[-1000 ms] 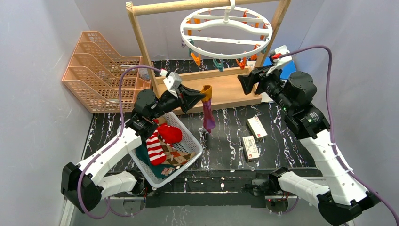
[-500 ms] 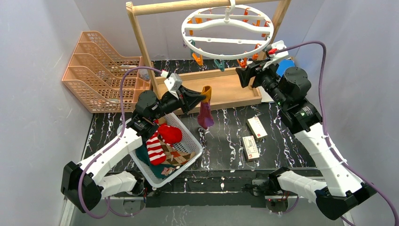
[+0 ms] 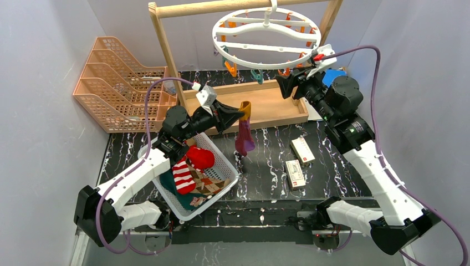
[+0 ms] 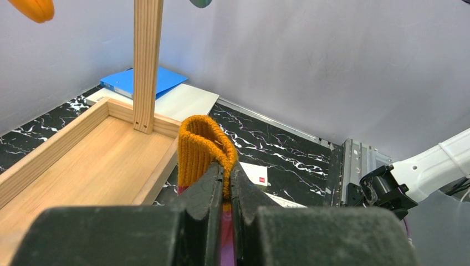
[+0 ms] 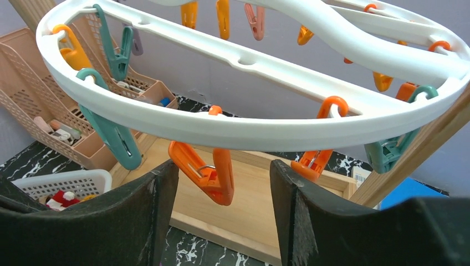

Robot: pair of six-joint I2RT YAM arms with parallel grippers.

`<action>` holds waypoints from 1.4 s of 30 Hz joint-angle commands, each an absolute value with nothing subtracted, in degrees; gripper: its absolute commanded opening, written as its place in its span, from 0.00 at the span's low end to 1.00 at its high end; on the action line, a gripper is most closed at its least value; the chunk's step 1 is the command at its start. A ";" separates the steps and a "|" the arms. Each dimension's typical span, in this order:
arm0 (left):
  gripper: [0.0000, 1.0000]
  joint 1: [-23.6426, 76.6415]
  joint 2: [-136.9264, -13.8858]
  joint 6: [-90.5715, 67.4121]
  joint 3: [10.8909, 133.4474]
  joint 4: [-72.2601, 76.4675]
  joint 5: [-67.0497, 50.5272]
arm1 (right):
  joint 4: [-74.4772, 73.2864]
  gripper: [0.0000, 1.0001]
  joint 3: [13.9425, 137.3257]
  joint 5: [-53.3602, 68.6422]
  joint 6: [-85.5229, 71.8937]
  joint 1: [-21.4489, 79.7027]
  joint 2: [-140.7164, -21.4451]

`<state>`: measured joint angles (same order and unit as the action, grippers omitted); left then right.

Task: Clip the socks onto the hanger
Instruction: Open the clamp at the hanger.

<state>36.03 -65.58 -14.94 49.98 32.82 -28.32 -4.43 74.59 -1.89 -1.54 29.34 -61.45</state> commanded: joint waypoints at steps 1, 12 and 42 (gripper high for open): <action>0.00 36.34 -65.19 -14.80 50.76 35.51 -28.65 | -0.51 0.68 77.61 -1.19 -2.19 29.61 -61.78; 0.00 36.56 -65.26 -14.51 50.97 35.58 -28.84 | -0.44 0.69 78.86 -0.42 -3.07 29.58 -62.90; 0.00 37.43 -67.45 -16.00 53.80 37.87 -28.65 | 0.37 0.25 80.66 -0.35 -4.96 29.62 -64.35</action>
<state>36.73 -66.94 -15.42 50.43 34.33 -28.32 -2.79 77.47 -0.84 -3.99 29.36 -64.14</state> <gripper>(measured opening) 0.028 0.461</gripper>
